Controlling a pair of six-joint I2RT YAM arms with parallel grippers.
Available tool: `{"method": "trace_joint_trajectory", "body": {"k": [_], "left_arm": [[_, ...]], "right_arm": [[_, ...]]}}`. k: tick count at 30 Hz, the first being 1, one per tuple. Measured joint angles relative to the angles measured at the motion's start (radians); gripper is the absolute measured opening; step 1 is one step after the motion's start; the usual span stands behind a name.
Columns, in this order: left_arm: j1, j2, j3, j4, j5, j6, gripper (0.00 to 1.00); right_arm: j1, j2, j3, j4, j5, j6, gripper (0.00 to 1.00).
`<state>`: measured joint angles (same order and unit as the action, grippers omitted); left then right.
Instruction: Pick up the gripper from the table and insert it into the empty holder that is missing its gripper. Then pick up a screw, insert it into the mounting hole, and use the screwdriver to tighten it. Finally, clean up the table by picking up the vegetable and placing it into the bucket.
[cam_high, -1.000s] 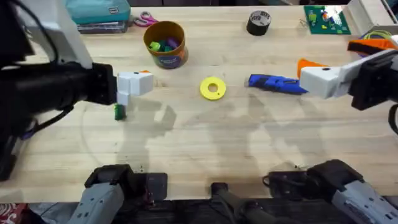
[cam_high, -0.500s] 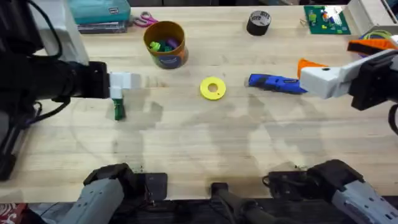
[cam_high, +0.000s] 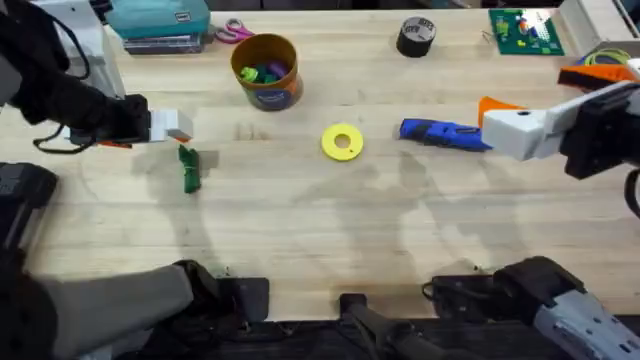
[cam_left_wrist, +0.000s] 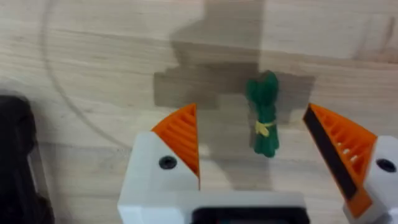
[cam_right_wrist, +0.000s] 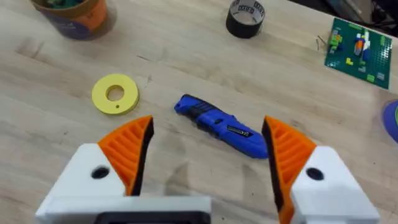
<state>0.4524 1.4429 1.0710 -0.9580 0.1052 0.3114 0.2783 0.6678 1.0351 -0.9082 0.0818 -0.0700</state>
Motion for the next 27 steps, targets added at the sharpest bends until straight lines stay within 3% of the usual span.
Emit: {"method": "trace_joint_trajectory", "body": {"k": [2, 9, 12, 14, 16, 19, 20, 27], "left_arm": [[0.010, 0.110, 0.031, 0.028, -0.005, 0.034, 0.985], [0.002, 0.298, 0.037, 0.078, -0.006, 0.074, 0.983], [-0.013, 0.308, 0.042, 0.086, -0.033, 0.074, 0.926], [-0.019, 0.310, 0.043, 0.091, -0.047, 0.074, 0.825], [-0.028, 0.310, 0.044, 0.099, -0.043, 0.077, 0.589], [-0.043, 0.310, 0.045, 0.100, -0.023, 0.085, 0.095], [-0.048, 0.310, 0.045, 0.099, -0.020, 0.090, 0.032], [-0.050, 0.310, 0.045, 0.099, -0.016, 0.092, 0.003]], "right_arm": [[0.000, 0.000, 0.000, -0.006, 0.000, 0.000, 0.996], [0.000, 0.000, 0.000, -0.006, 0.000, 0.000, 0.996], [0.000, 0.000, 0.000, -0.006, 0.000, 0.000, 0.996], [0.000, 0.000, 0.000, -0.006, 0.000, 0.000, 0.996], [0.000, 0.000, 0.000, -0.007, 0.000, 0.000, 0.996], [0.000, 0.000, 0.000, -0.007, 0.000, 0.000, 0.996], [0.000, 0.000, 0.000, -0.006, 0.000, 0.000, 0.996], [0.000, 0.000, 0.000, -0.006, 0.000, 0.000, 0.996]]}}
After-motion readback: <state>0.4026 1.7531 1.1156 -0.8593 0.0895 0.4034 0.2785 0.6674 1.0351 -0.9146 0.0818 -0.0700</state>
